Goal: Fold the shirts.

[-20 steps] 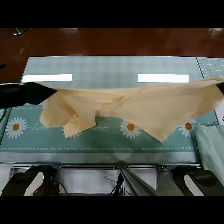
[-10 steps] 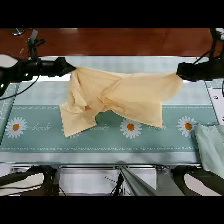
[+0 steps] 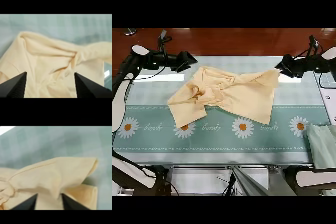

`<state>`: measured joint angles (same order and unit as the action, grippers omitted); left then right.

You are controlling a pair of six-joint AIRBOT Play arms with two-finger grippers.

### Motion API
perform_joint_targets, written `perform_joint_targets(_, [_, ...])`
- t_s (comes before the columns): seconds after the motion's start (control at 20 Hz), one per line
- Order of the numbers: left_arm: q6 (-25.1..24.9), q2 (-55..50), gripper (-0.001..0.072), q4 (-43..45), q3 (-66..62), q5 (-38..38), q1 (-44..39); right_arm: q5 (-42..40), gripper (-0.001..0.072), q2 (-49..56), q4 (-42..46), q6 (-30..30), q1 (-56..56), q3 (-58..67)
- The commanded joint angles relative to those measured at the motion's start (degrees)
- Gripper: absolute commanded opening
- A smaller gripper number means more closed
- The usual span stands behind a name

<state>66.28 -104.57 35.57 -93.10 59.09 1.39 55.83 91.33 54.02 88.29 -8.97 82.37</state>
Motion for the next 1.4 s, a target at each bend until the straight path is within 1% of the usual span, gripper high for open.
perform_joint_targets(0.0, [0.59,-1.70,0.0706,7.87,-3.19,13.68,3.02,3.10,0.0621,2.58,-5.14,-3.17,-1.81,1.07])
perform_joint_targets(0.1, [4.26,-1.01,0.0706,16.17,-5.66,23.78,8.52,10.36,0.0620,0.92,-4.98,-6.38,-5.84,2.27])
perform_joint_targets(0.2, [7.67,0.74,0.0706,21.42,-4.85,28.76,15.34,17.42,0.0620,-1.99,-1.60,-8.17,-10.93,2.16])
perform_joint_targets(0.25, [9.16,1.90,0.0706,21.94,-3.15,28.83,18.84,19.56,0.0620,-3.89,1.42,-8.17,-13.16,1.01])
perform_joint_targets(0.35, [10.10,3.69,0.0706,21.57,2.05,27.65,23.91,19.47,0.0620,-8.96,3.43,-9.40,-16.63,-6.14])
perform_joint_targets(0.45, [7.69,4.17,0.0706,18.86,8.04,26.47,26.21,15.08,0.0620,-14.47,2.14,-9.99,-18.43,-17.70])
perform_joint_targets(0.55, [6.14,4.15,0.0706,18.14,12.35,22.45,26.36,11.15,0.0620,-18.47,-0.81,-11.21,-18.43,-28.22])
perform_joint_targets(0.6, [5.57,4.13,0.0706,18.08,13.64,20.44,26.12,10.47,0.0620,-19.54,-3.37,-12.50,-18.43,-32.15])
perform_joint_targets(0.7, [5.33,3.63,0.0706,17.94,14.23,18.40,25.57,10.54,0.0619,-20.13,-5.90,-14.12,-18.43,-36.63])
perform_joint_targets(0.8, [4.94,3.21,0.0706,17.03,14.23,17.18,24.94,9.75,0.0619,-20.13,-5.70,-14.01,-18.43,-38.69])
perform_joint_targets(0.95, [1.31,1.90,0.0705,11.87,14.25,17.90,22.93,8.70,0.0619,-20.13,-6.29,-13.68,-18.40,-39.47])
perform_joint_targets(1.15, [-0.72,-0.07,0.0704,9.99,13.49,20.61,18.99,8.66,0.0619,-20.13,-7.21,-13.62,-18.40,-39.47])
perform_joint_targets(1.35, [-0.70,-0.59,0.0702,10.08,13.42,23.17,16.68,8.61,0.0619,-20.13,-7.21,-13.62,-18.43,-39.47])
